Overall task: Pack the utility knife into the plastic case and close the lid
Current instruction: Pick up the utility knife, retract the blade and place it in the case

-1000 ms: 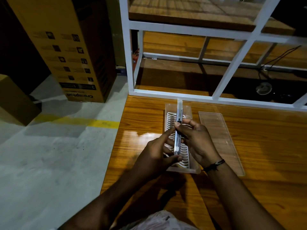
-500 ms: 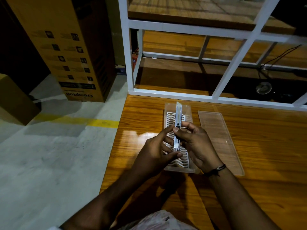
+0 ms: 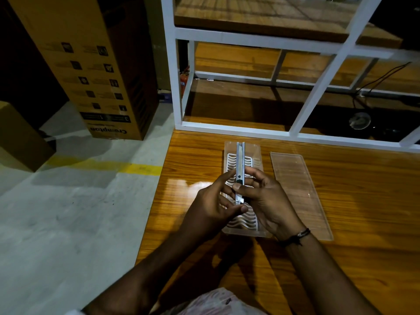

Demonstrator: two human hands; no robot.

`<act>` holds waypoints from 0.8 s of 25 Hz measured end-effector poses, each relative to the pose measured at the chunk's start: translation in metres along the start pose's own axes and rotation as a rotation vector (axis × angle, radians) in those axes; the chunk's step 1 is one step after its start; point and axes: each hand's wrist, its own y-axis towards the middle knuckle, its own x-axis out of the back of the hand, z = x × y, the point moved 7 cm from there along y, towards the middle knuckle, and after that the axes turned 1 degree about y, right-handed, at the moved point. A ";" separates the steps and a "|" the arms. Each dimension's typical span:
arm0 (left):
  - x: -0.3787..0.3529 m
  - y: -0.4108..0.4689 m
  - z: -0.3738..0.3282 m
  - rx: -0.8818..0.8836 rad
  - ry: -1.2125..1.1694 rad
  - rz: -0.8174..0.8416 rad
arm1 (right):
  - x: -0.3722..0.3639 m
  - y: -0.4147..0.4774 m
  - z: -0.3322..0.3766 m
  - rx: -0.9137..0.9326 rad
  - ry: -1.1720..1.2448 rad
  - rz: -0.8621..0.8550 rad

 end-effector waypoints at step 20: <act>0.010 0.010 0.038 0.177 0.223 -0.061 | -0.014 0.012 0.007 0.179 -1.136 -0.142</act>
